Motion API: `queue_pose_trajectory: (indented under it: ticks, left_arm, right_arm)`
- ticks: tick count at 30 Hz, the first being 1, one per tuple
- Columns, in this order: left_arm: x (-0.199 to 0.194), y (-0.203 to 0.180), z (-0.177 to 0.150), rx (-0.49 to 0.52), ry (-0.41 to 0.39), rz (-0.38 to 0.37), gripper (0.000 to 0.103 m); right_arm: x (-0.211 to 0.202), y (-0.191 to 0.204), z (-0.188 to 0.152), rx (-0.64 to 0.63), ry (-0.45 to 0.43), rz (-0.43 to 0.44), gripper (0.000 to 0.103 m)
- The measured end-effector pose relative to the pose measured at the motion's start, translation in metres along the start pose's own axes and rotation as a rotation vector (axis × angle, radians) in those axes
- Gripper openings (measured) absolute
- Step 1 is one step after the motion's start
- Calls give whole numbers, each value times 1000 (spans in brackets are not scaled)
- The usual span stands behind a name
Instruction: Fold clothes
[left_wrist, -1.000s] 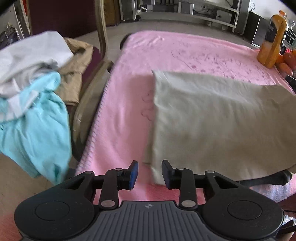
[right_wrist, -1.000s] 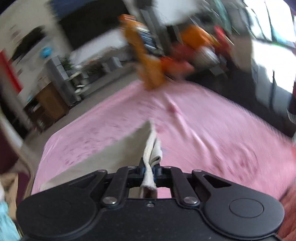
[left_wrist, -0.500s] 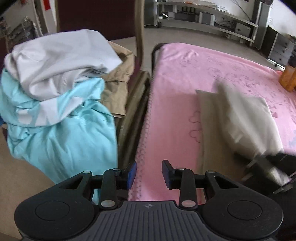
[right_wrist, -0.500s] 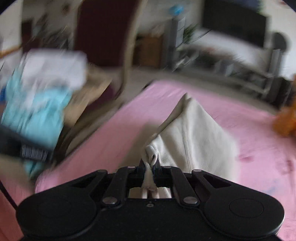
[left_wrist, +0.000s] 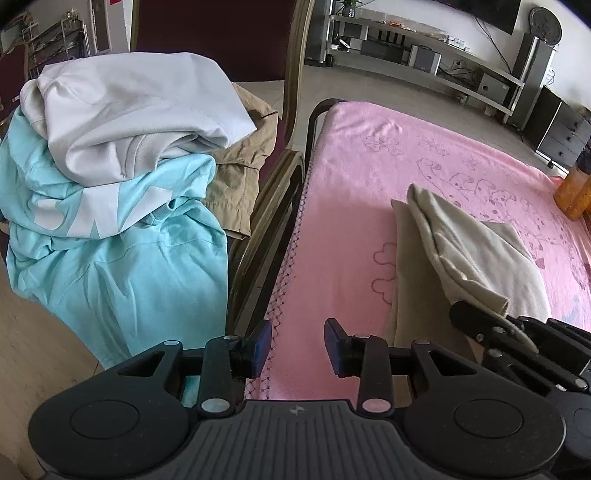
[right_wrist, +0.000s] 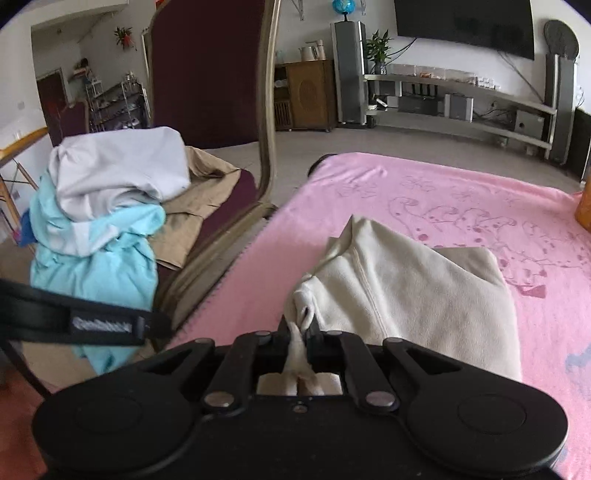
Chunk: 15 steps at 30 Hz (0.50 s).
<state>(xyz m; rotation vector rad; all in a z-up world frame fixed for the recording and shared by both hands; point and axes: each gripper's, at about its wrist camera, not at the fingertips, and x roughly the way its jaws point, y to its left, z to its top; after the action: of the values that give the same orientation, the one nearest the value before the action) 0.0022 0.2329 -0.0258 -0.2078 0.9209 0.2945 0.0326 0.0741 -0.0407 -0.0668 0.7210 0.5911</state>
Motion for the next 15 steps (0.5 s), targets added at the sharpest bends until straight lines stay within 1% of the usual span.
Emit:
queue_pose_trajectory:
  ticks: [4, 6, 7, 8, 9, 10, 11, 12, 13, 15]
  left_arm:
    - [-1, 4, 0, -22, -3, -2, 34]
    - [0, 5, 0, -33, -1, 1, 34]
    - [0, 5, 0, -35, 1, 3, 34]
    - [0, 5, 0, -36, 1, 5, 34]
    - [0, 4, -1, -37, 1, 6, 34]
    - [0, 5, -1, -38, -1, 5, 34]
    - [0, 5, -1, -40, -2, 3, 34]
    - [0, 5, 0, -44, -4, 0, 34]
    - [0, 6, 0, -49, -5, -2, 34]
    - [-1, 6, 0, -57, -8, -11, 34]
  right_arm:
    - [6, 10, -5, -57, 23, 19, 6]
    - [12, 16, -9, -102, 55, 32, 6]
    - [17, 19, -10, -130, 86, 34, 7]
    - [21, 20, -11, -150, 114, 41, 9]
    - [22, 17, -12, -140, 131, 65, 15]
    - [22, 14, -12, -126, 146, 97, 18]
    - [18, 8, -12, -99, 153, 161, 20]
    - [11, 1, -13, -76, 161, 238, 26]
    - [3, -5, -13, -58, 169, 308, 29]
    - [-16, -17, -15, -53, 178, 381, 31]
